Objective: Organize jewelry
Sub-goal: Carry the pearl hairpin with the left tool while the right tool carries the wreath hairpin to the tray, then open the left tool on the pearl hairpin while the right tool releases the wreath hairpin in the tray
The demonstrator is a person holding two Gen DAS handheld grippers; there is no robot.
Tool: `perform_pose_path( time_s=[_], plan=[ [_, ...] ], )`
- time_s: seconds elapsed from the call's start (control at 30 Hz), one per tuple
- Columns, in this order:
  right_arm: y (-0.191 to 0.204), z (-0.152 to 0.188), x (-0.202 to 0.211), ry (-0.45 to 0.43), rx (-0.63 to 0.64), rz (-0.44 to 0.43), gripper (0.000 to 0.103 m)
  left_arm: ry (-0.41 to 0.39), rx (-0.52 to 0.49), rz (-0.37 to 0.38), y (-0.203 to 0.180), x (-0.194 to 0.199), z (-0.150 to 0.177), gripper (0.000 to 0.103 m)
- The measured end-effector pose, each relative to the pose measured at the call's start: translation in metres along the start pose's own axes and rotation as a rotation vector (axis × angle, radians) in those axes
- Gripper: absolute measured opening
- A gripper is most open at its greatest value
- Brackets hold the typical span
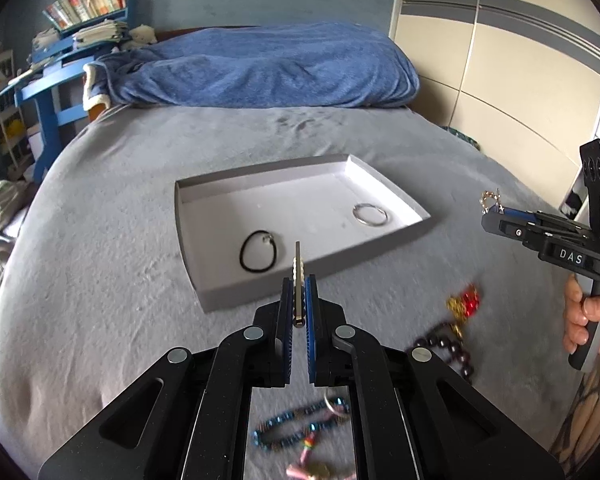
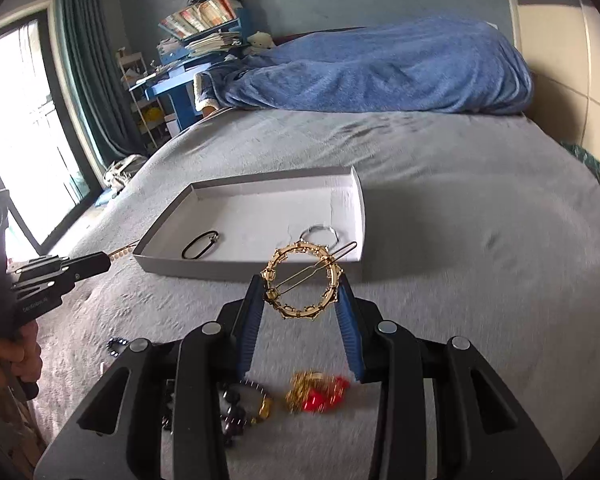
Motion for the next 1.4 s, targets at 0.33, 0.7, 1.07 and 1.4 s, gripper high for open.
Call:
perform_pose_path(
  time_s=[0.33, 0.7, 1.07, 1.4],
  plan=[
    [0.018, -0.028, -0.057, 0.027, 0.066, 0.008, 0.036, 0.006, 0.029, -0.014, 0.025, -0.039, -0.02, 0.006],
    [0.042, -0.041, -0.118, 0.057, 0.129, -0.001, 0.036, 0.064, 0.032, -0.032, 0.045, -0.096, -0.026, 0.007],
    [0.031, -0.036, -0.165, 0.161, 0.128, 0.051, 0.036, 0.152, 0.017, -0.026, 0.045, -0.135, -0.014, 0.007],
    [0.031, -0.021, -0.174, 0.202, 0.142, 0.064, 0.041, 0.153, 0.017, -0.035, 0.042, -0.132, -0.01, 0.015]
  ],
)
Point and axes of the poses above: each gripper's, at about its wrist camera, not at the fingertips, and x roughly against the way its jaws point, y to its left, z to its underside, the point moved 3 cm from there along -x, roughly the way its jaws point, and after that the axes turned 11 degrees about -x, right-handed, at the moved point
